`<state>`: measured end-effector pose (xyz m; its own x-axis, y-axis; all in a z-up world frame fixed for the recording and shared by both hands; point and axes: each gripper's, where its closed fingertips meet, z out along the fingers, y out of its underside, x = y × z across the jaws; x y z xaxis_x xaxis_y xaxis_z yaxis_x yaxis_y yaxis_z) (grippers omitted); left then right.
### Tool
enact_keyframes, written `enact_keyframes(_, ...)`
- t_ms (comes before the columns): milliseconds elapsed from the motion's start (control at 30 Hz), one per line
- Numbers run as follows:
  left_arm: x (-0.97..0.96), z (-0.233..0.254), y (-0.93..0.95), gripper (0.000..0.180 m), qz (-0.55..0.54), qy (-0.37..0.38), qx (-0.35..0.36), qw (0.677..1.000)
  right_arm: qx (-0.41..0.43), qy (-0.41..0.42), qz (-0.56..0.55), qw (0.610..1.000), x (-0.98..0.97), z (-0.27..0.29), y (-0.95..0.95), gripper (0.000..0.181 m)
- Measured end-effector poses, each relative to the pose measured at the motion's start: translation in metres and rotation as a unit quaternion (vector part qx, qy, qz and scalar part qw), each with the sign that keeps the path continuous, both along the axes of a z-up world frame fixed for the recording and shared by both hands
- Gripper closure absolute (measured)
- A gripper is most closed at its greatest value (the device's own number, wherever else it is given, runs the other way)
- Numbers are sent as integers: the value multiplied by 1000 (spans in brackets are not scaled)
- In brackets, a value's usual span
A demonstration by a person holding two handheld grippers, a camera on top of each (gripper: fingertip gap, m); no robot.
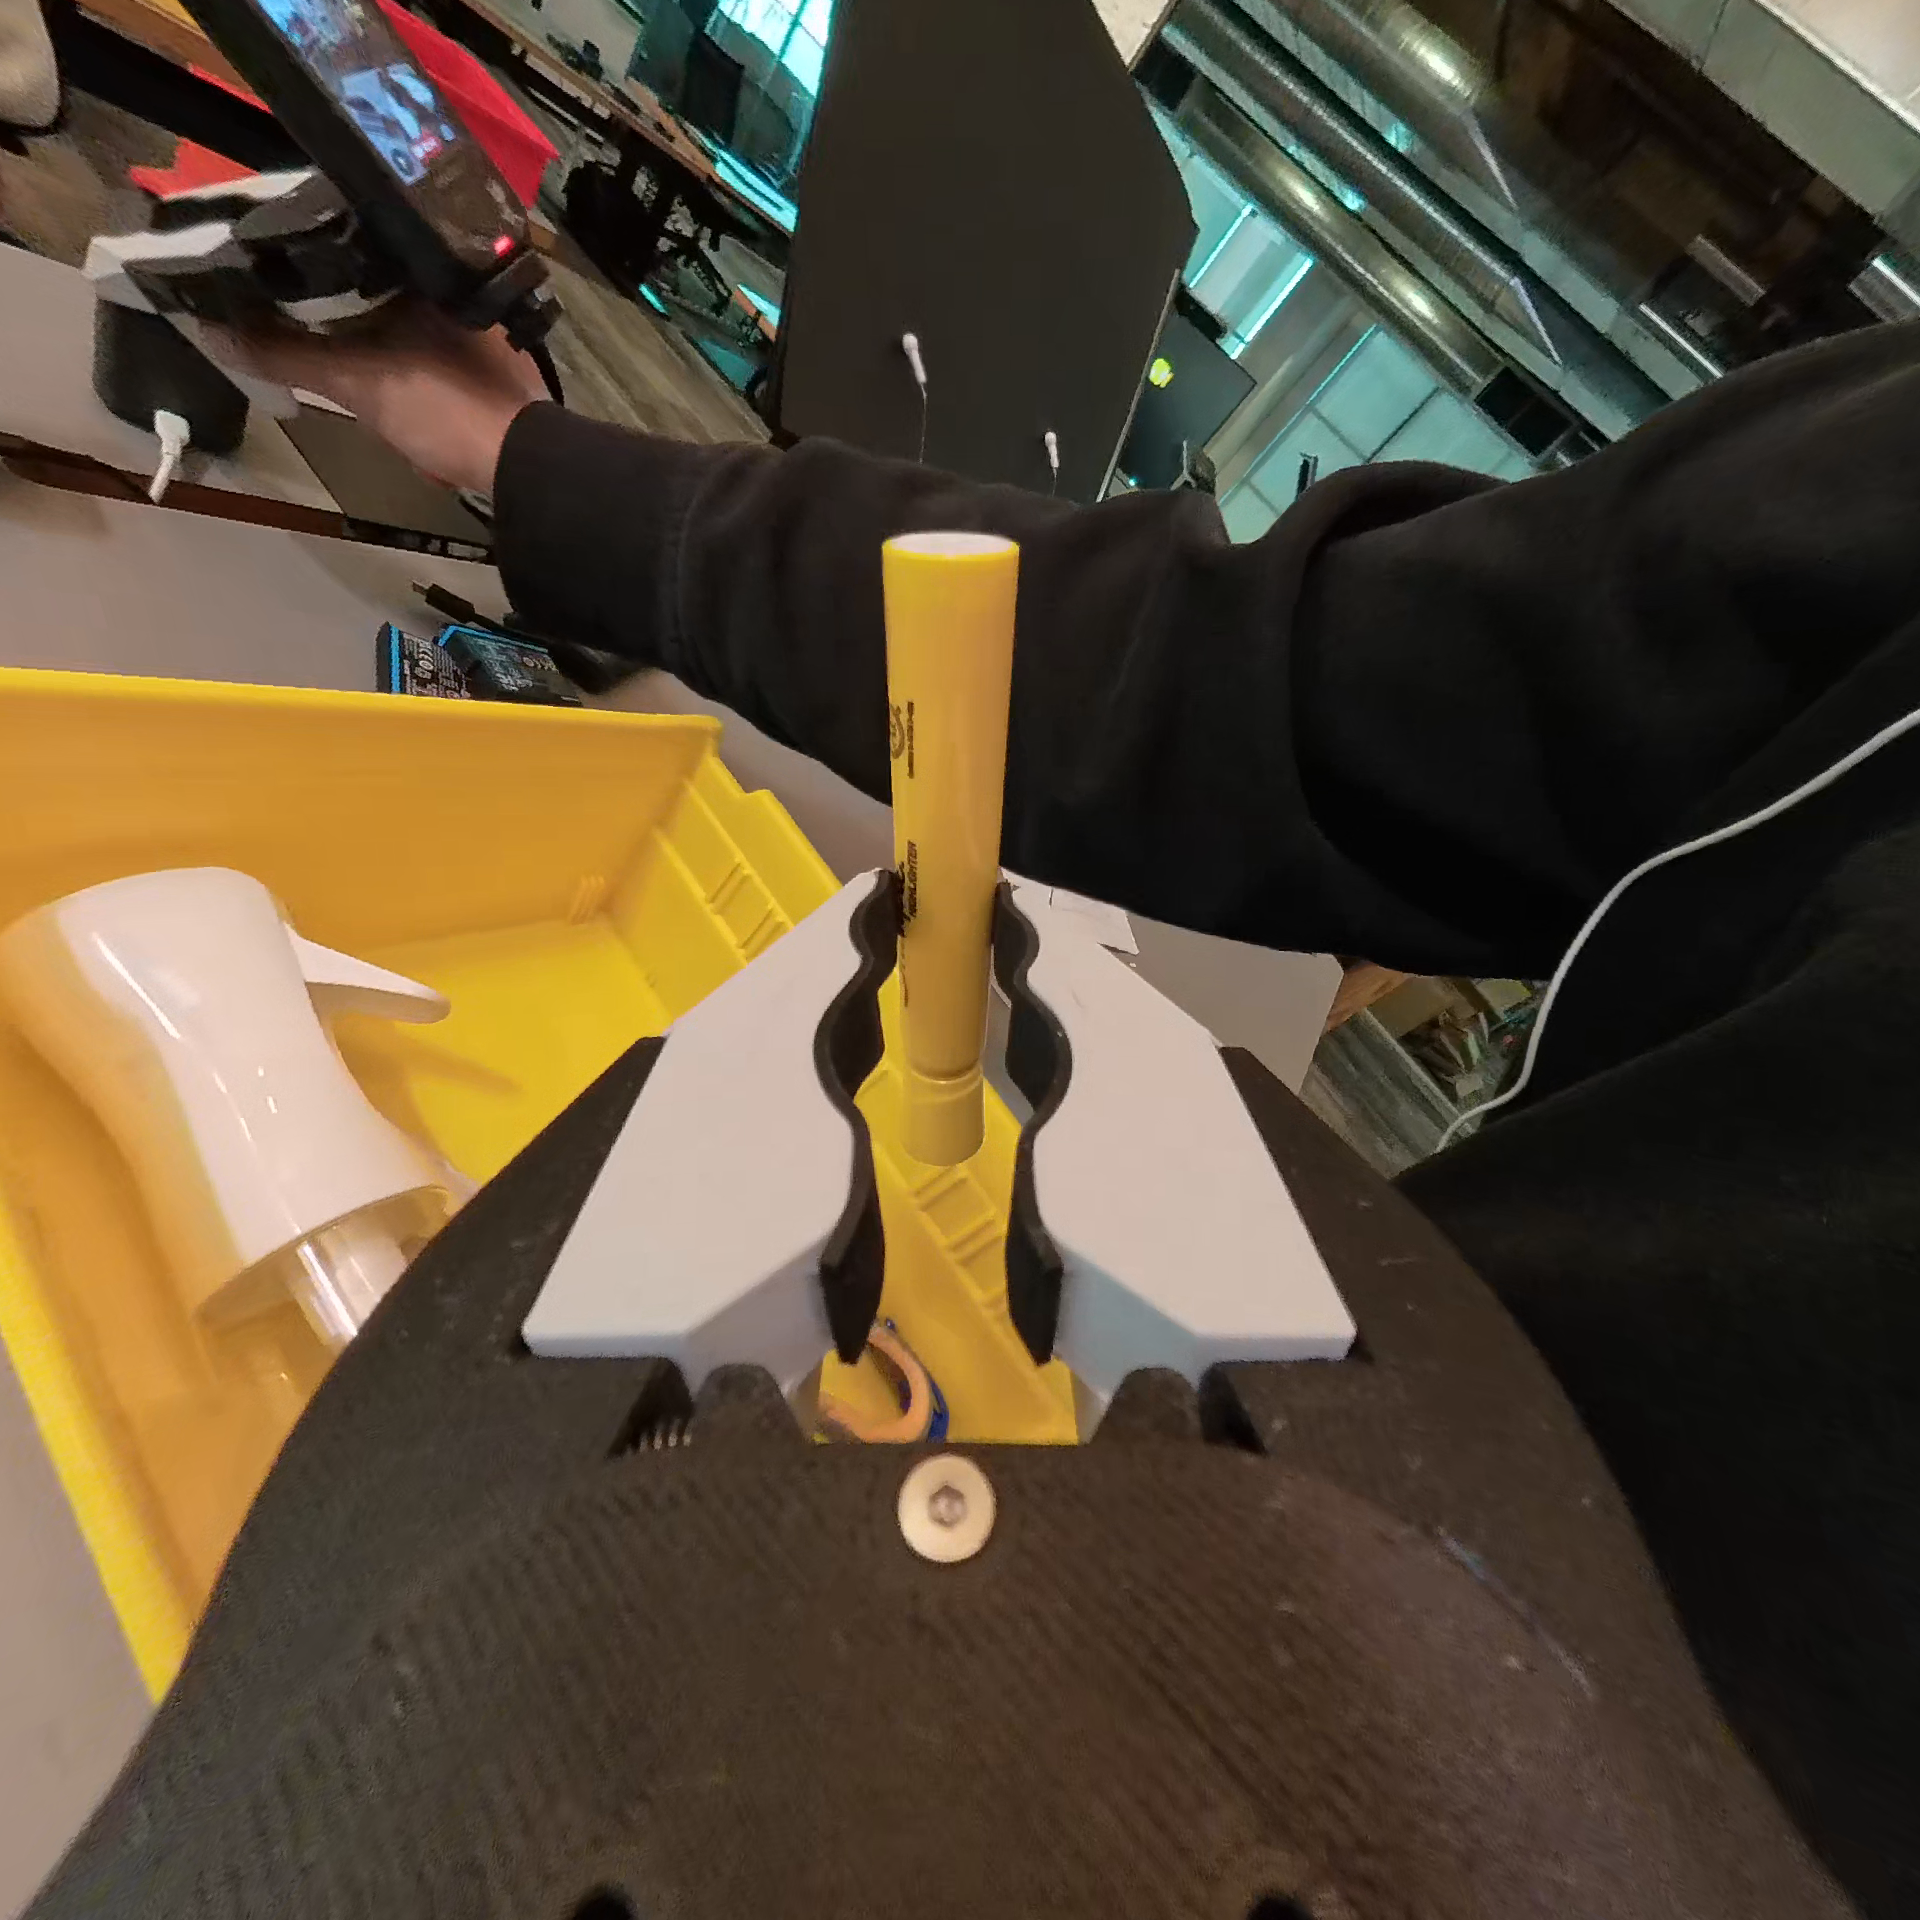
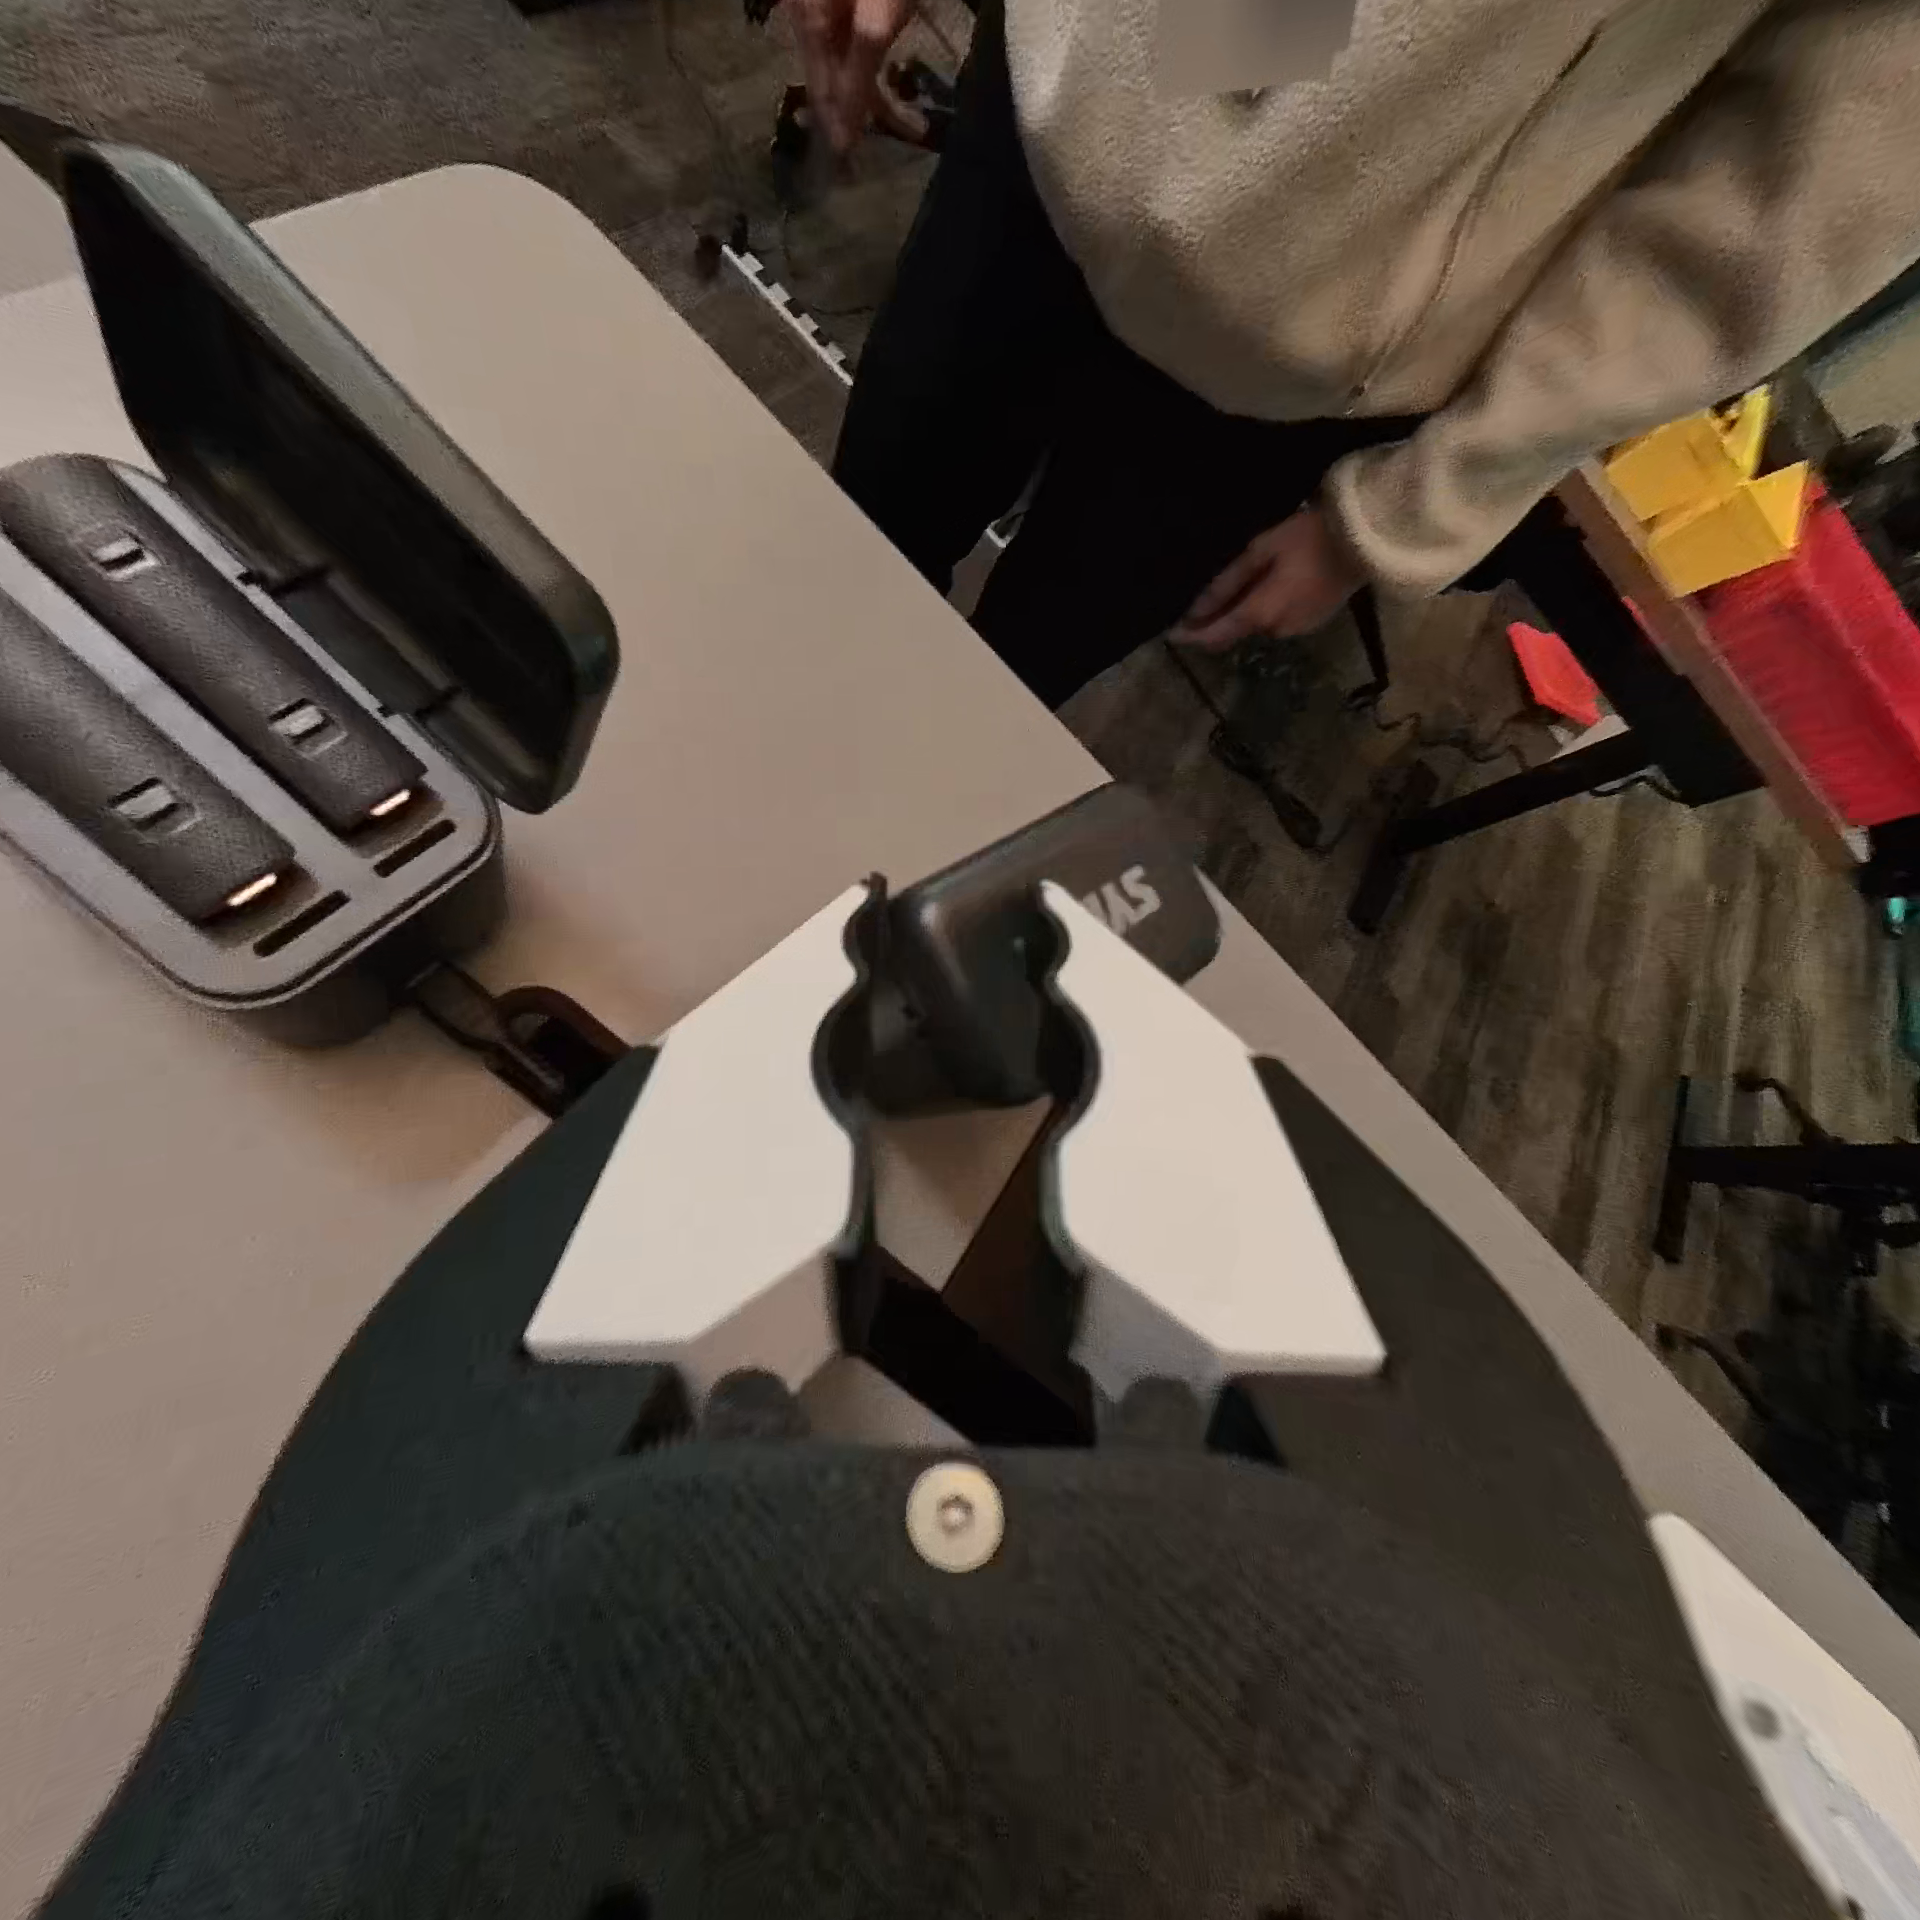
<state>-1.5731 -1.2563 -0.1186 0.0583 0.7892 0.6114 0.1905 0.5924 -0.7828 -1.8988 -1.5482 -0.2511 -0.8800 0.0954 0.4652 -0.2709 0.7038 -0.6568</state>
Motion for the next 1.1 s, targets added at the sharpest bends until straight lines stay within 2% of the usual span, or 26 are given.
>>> enact_keyframes(67,1,-1,-2,165,-3,1,2,1000,-10,-28,2,1000,4,1,0,158)
enact_keyframes(200,1,0,-4,165,-6,7,3,1000,-16,-72,-10,997,1,4,4,150)
enact_keyframes(367,3,0,-3,165,-11,9,4,1000,-42,-56,-55,996,-16,13,4,111)
enact_keyframes(500,5,-2,-5,165,-10,10,11,1000,-42,-198,-157,967,-28,1,4,90)
enact_keyframes(567,5,-1,-6,165,-10,12,11,1000,-15,-219,-183,958,-32,-9,4,92)
enact_keyframes(700,6,1,-8,165,-10,17,7,1000,1,-238,-203,950,-34,-11,1,113)
enact_keyframes(967,12,0,-13,165,0,23,15,1000,71,-285,-115,949,-27,-10,3,120)
enact_keyframes(1100,10,1,-12,165,-3,24,15,1000,69,-332,-105,935,-28,-5,4,125)
